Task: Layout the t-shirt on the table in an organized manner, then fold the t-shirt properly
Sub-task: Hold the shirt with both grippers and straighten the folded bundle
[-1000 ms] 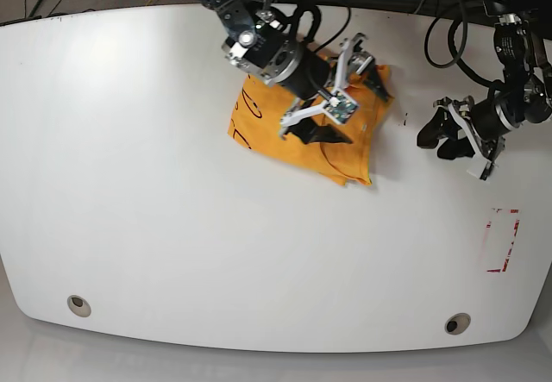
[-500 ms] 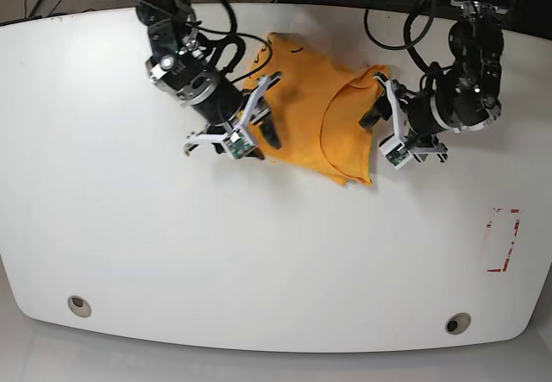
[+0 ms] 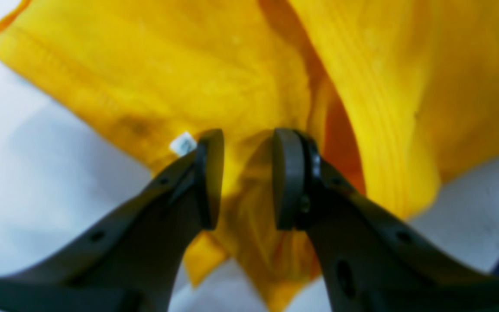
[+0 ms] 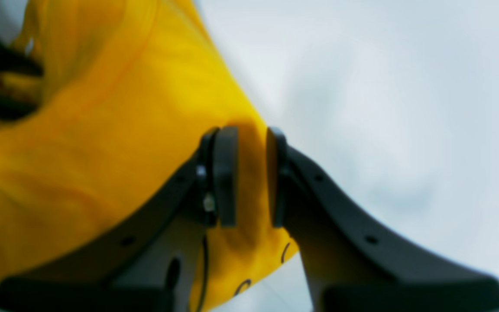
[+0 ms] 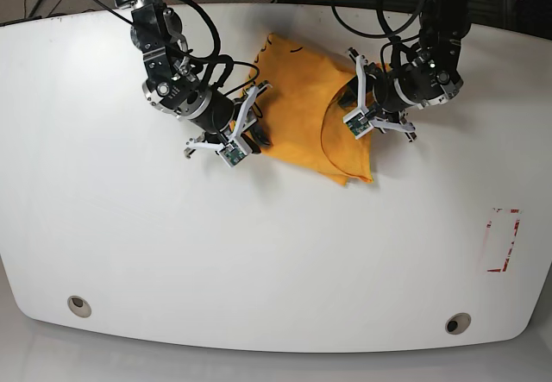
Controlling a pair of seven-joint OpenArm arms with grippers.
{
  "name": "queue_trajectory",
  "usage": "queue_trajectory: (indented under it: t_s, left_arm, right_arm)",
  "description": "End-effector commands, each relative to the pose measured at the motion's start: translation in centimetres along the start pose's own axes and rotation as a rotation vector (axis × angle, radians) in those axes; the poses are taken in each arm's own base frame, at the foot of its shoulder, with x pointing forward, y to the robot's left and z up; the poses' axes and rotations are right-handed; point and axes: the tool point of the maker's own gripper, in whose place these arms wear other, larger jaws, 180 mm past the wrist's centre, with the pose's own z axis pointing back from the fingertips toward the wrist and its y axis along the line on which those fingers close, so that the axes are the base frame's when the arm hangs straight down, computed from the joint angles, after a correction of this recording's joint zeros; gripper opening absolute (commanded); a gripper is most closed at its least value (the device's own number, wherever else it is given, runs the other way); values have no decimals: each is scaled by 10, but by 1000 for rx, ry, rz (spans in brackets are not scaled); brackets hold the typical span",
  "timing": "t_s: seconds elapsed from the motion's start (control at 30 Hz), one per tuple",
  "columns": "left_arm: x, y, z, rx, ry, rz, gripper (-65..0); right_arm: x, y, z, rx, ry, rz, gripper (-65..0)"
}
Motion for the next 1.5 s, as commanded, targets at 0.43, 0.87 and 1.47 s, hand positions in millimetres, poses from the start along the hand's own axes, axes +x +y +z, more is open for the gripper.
queue_trajectory:
  t_s: [0.43, 0.87, 1.47]
  left_arm:
    - [10, 53, -12, 56, 16, -15, -486]
    - [35, 110, -38, 64, 56, -18, -486]
    - [117, 117, 8, 190, -93, -168, -486]
  right_arm:
    - [-44, -7, 1, -17, -34, -114, -595]
    - [-57, 24, 22, -38, -36, -195, -595]
    - [29, 29, 42, -51, -117, -78, -595]
